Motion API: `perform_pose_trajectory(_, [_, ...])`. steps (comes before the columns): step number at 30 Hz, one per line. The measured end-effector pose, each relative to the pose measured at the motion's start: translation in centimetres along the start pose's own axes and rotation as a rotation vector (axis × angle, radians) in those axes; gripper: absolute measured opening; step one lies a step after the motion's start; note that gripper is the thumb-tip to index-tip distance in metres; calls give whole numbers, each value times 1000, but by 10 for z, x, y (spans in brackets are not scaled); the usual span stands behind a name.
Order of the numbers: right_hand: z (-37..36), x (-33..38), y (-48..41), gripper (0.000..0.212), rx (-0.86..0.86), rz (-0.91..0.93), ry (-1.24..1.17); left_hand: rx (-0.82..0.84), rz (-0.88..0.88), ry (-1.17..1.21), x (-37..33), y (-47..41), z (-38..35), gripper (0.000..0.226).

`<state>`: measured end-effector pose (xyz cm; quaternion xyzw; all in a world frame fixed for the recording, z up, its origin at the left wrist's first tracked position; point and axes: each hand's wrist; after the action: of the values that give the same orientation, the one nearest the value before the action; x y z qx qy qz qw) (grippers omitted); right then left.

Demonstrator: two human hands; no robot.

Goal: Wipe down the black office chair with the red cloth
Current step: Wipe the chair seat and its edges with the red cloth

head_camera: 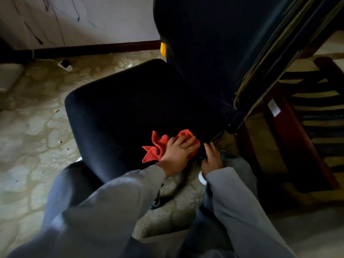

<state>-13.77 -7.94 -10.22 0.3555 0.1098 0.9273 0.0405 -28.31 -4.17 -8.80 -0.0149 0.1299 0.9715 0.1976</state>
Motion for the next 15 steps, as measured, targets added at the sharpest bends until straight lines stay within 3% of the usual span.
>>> perform_pose_trajectory(4, [-1, 3, 5, 68, 105, 105, 153, -2, -190, -166, 15, 20, -4, 55])
perform_pose_trajectory(8, [-11, 10, 13, 63, 181, 238, 307, -127, -365, -264, 57, 49, -17, 45])
perform_pose_trajectory(10, [-16, 15, 18, 66, 192, 271, 341, -161, -380, -196, 73, 62, -21, 35])
perform_pose_trajectory(15, [-25, 21, 26, 69, 207, 306, 393, -173, -335, -125, 108, 90, -25, 46])
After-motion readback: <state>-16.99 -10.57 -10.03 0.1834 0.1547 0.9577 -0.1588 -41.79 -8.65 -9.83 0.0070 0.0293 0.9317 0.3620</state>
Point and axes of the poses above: each hand's wrist, its own y-axis away from the middle knuckle, its own z-axis out of the back of the hand, x = y × z, and after that the axes turned 11 degrees about z, right-handed
